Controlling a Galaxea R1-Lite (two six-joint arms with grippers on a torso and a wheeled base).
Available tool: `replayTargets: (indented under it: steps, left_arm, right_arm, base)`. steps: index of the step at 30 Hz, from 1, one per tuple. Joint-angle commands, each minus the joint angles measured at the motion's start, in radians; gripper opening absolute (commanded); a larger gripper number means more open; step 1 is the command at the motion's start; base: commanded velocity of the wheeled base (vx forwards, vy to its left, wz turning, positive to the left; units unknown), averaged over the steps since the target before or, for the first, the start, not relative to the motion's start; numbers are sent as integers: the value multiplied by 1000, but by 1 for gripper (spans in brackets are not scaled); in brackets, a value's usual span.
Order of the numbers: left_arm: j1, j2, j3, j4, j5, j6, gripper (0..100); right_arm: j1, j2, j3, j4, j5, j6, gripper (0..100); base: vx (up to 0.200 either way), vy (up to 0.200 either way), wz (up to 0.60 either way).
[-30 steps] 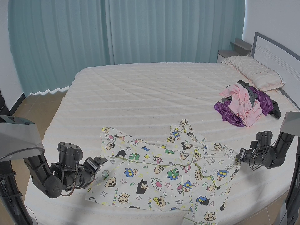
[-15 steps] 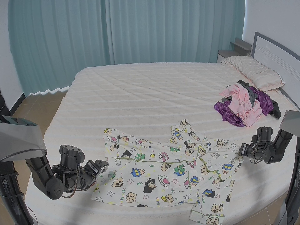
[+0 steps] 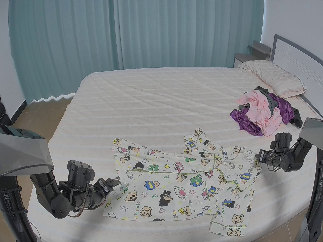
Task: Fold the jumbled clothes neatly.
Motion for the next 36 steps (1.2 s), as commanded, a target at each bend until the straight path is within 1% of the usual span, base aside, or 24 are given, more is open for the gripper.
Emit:
replayTargets:
  steps: [1,6,7,9,10,11,12,13,14,16,17,19,20,22,23,25,26,27,29,33,36]
  left_arm:
    - [-4,5,6,-2,0,2,100]
    - [-12,2,8,-2,-1,3,100]
    - [-16,2,9,-2,-1,3,100]
    - [-26,1,15,-2,-1,3,100]
    - [-29,-1,17,-2,-1,3,100]
    - [-35,-2,21,-2,-3,0,100]
    - [-35,-2,21,-2,-3,0,100]
    - [-36,-2,26,-2,-3,-3,100]
    - [-36,-2,29,-2,-3,-5,100]
    - [-38,-2,29,-2,-3,-5,100]
    - [-38,-2,29,-2,-3,-5,100]
    - [-45,-4,31,-2,-3,-5,100]
    - [-52,-4,35,-2,-1,-3,100]
    - [-52,-4,35,-2,-1,-3,100]
    - [-85,-4,51,3,6,0,100]
    - [-105,1,55,7,11,3,100]
    - [-105,1,55,7,11,3,100]
    - [-127,7,58,9,26,6,100]
    - [-131,7,60,10,42,6,100]
    - [-150,8,58,27,51,11,100]
    - [-173,33,46,44,106,14,100]
  right_arm:
    - [-2,-6,21,-5,9,1,100]
    - [-51,-83,53,-8,9,20,100]
    - [-57,-104,78,-11,9,37,100]
    - [-57,-161,144,-15,9,101,100]
    - [-54,-172,154,-15,9,113,100]
    - [-33,-241,234,-15,6,196,100]
    - [-30,-247,240,-15,6,202,100]
    - [24,-320,328,-15,3,284,100]
    - [59,-359,381,-17,-2,325,100]
    - [111,-399,455,-15,-15,371,100]
    - [157,-414,512,-17,-34,389,100]
    - [217,-416,582,-25,-72,406,100]
    - [239,-409,618,-38,-94,414,100]
    - [239,-409,618,-38,-94,414,100]
    - [292,-391,723,-167,-106,475,100]
    - [305,-386,745,-233,-117,498,100]
    - [305,-386,745,-233,-117,498,100]
    - [311,-369,768,-285,-126,508,100]
    - [323,-339,794,-313,-124,514,100]
    - [341,-265,819,-365,-153,515,100]
    - [355,-207,858,-492,-163,570,100]
  base:
    - [0,0,0]
    - [0,0,0]
    - [0,0,0]
    - [0,0,0]
    - [0,0,0]
    - [0,0,0]
    - [0,0,0]
    - [0,0,0]
    - [0,0,0]
    - [-100,0,0]
    - [-200,0,0]
    - [-200,0,0]
    - [-200,0,0]
    - [-200,0,0]
    - [-200,0,0]
    - [-200,0,0]
    - [-200,0,0]
    - [-200,0,0]
    - [0,0,0]
    - [0,0,0]
    - [0,0,0]
